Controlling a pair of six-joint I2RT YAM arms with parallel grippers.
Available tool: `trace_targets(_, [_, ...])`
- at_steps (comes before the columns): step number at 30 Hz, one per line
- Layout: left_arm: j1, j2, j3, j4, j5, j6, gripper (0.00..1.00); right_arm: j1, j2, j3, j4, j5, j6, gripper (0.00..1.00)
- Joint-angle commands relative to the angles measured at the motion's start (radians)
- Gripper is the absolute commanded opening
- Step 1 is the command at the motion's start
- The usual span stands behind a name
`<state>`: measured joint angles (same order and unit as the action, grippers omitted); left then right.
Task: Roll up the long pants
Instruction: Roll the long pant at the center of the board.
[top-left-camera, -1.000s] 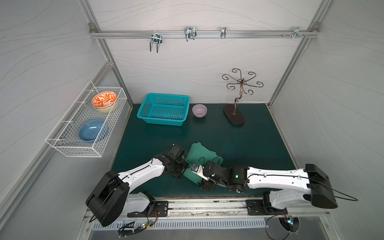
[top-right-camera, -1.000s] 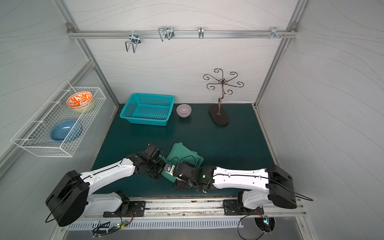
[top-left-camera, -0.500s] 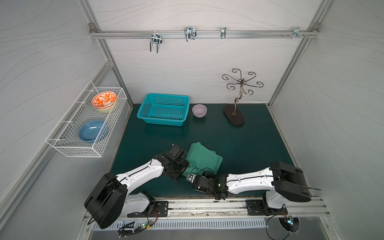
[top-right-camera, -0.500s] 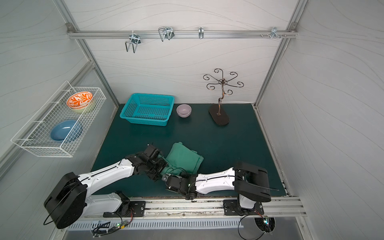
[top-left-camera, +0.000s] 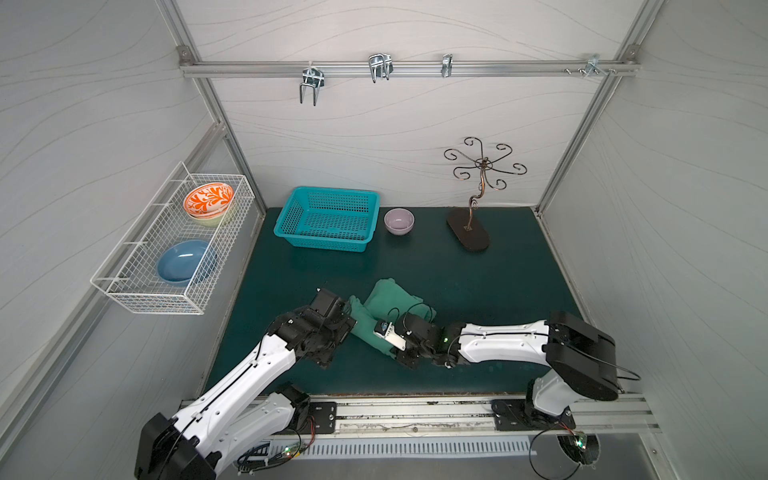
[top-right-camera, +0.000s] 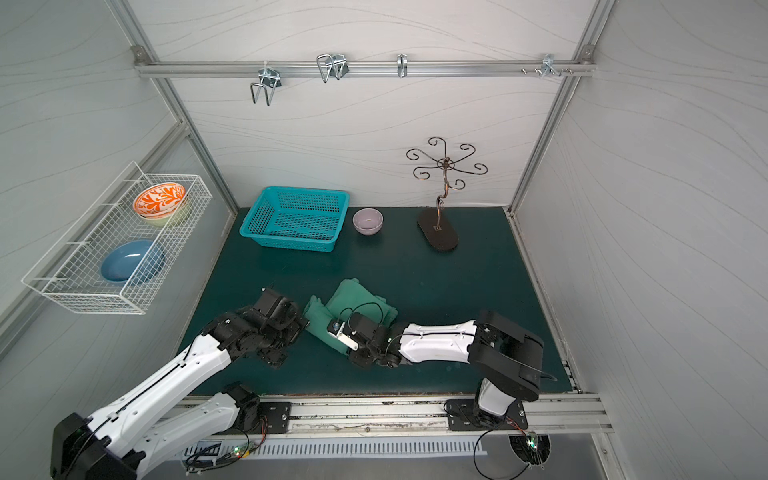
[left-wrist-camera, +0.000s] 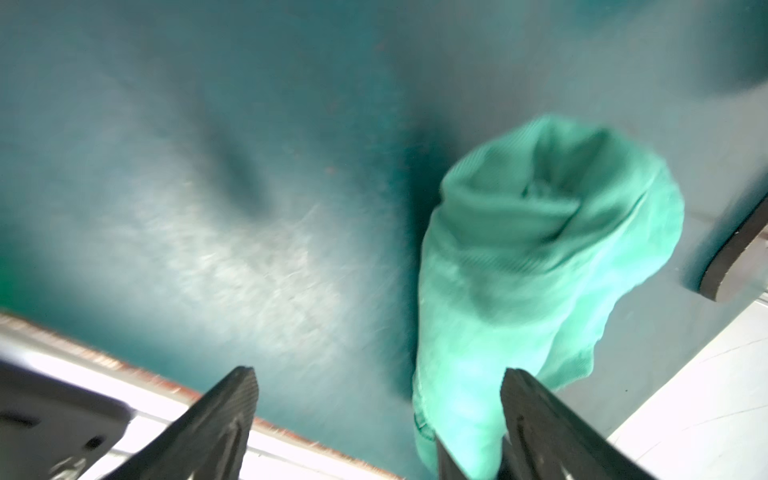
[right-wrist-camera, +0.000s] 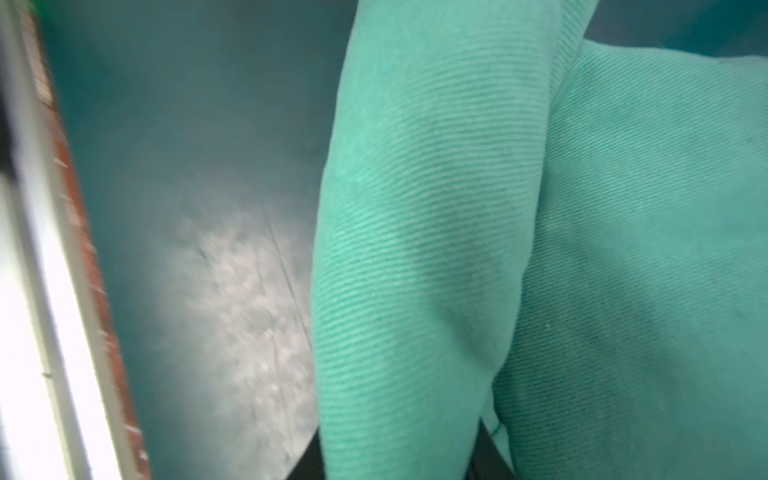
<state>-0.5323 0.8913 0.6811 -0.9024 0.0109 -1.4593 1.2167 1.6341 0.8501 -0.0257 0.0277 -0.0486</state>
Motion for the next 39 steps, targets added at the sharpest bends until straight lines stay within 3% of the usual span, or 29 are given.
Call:
trace_targets(1, [-0.013, -0.033, -0.005, -0.027, 0.003, -0.027, 0.96, -0.013, 0.029, 0.024, 0.053, -0.315, 0.047, 0.0])
trace_targets(10, [-0.096, 0.067, -0.043, 0.178, 0.085, -0.07, 0.9, -0.148, -0.017, -0.124, 0.09, -0.58, 0.354, 0.0])
trace_targets(14, [-0.114, 0.112, -0.059, 0.224, 0.105, -0.09, 0.84, -0.206, -0.014, -0.168, 0.086, -0.65, 0.405, 0.0])
trace_targets(19, [-0.125, 0.193, -0.093, 0.309, 0.137, -0.086, 0.85, -0.261, 0.033, -0.163, 0.07, -0.746, 0.435, 0.0])
trace_targets(23, [-0.123, 0.281, -0.084, 0.354, 0.14, -0.057, 0.87, -0.286, 0.077, -0.117, -0.037, -0.728, 0.442, 0.04])
trace_targets(25, [-0.124, 0.328, -0.087, 0.384, 0.147, -0.049, 0.87, -0.287, 0.052, -0.096, -0.107, -0.643, 0.44, 0.11])
trace_targets(28, [-0.123, 0.385, -0.091, 0.414, 0.168, -0.035, 0.84, -0.285, -0.072, -0.089, -0.17, -0.459, 0.439, 0.4])
trace_targets(31, [-0.123, 0.418, -0.102, 0.434, 0.182, -0.035, 0.82, -0.253, -0.221, -0.063, -0.251, -0.223, 0.39, 0.58])
trace_targets(33, [-0.123, 0.426, -0.114, 0.445, 0.184, -0.038, 0.81, -0.185, -0.303, -0.039, -0.304, -0.025, 0.319, 0.69])
trace_targets(37, [-0.12, 0.431, -0.117, 0.448, 0.181, -0.035, 0.8, 0.055, -0.396, -0.065, -0.244, 0.355, 0.073, 0.81])
trace_targets(39, [-0.118, 0.434, -0.115, 0.445, 0.182, -0.033, 0.8, 0.14, -0.371, -0.077, -0.202, 0.425, -0.03, 0.82])
